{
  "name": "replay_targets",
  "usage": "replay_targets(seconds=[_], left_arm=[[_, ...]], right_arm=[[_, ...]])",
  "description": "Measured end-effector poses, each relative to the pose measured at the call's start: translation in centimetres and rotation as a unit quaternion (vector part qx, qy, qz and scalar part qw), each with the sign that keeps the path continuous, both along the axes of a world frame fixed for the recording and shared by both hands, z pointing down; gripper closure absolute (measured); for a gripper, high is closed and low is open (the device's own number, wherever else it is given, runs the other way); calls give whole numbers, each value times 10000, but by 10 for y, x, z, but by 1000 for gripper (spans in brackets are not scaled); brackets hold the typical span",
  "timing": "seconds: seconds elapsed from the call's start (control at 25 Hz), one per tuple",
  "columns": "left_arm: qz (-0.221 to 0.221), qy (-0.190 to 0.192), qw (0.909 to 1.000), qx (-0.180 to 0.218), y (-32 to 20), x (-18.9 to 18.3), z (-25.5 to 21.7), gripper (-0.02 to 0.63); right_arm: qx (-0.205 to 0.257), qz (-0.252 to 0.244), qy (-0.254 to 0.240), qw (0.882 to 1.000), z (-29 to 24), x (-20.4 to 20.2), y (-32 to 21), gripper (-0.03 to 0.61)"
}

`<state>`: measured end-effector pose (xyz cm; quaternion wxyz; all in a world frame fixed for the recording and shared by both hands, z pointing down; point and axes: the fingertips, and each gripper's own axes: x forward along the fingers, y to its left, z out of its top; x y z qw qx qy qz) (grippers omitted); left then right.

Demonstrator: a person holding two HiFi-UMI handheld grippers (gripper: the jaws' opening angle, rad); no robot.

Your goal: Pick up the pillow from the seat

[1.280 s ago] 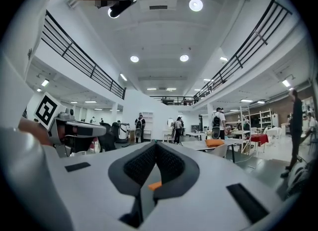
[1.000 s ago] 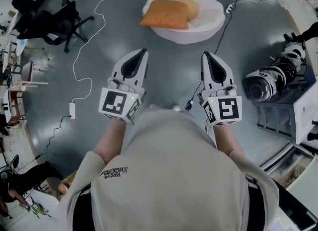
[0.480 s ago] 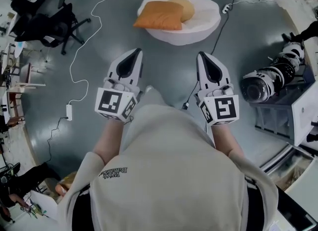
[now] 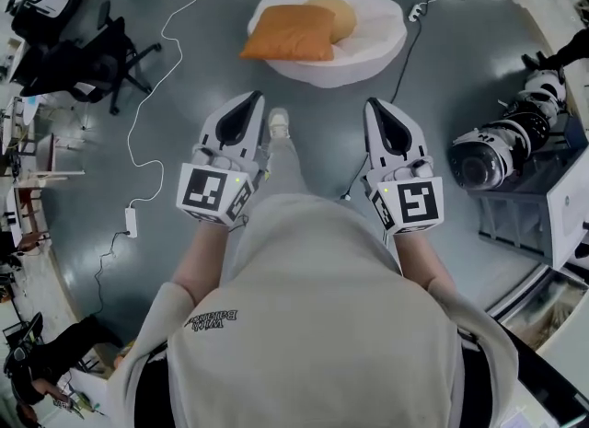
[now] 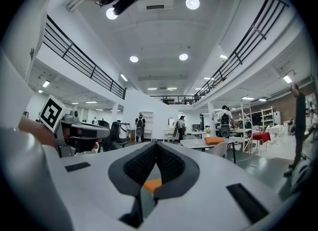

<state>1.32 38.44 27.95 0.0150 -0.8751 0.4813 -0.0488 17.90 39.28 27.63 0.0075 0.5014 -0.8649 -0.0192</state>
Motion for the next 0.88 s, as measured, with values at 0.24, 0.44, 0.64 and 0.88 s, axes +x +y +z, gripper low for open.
replay_targets(seconds=[0.24, 0.44, 0.64, 0.88], left_arm=[[38, 39, 10000, -58, -61, -16, 8, 603], [-9, 107, 9998, -146, -120, -42, 12, 603], [81, 41, 9997, -216, -191, -65, 14, 603], [176, 134, 9986, -475, -280, -88, 20, 603]], right_arm=[[-149, -27, 105, 9998, 15, -19, -60, 569], [-236, -49, 196, 9995, 20, -43, -122, 569], [-375, 96, 209, 9990, 22, -63, -193, 569], [-535, 259, 222, 9980, 23, -84, -276, 569]])
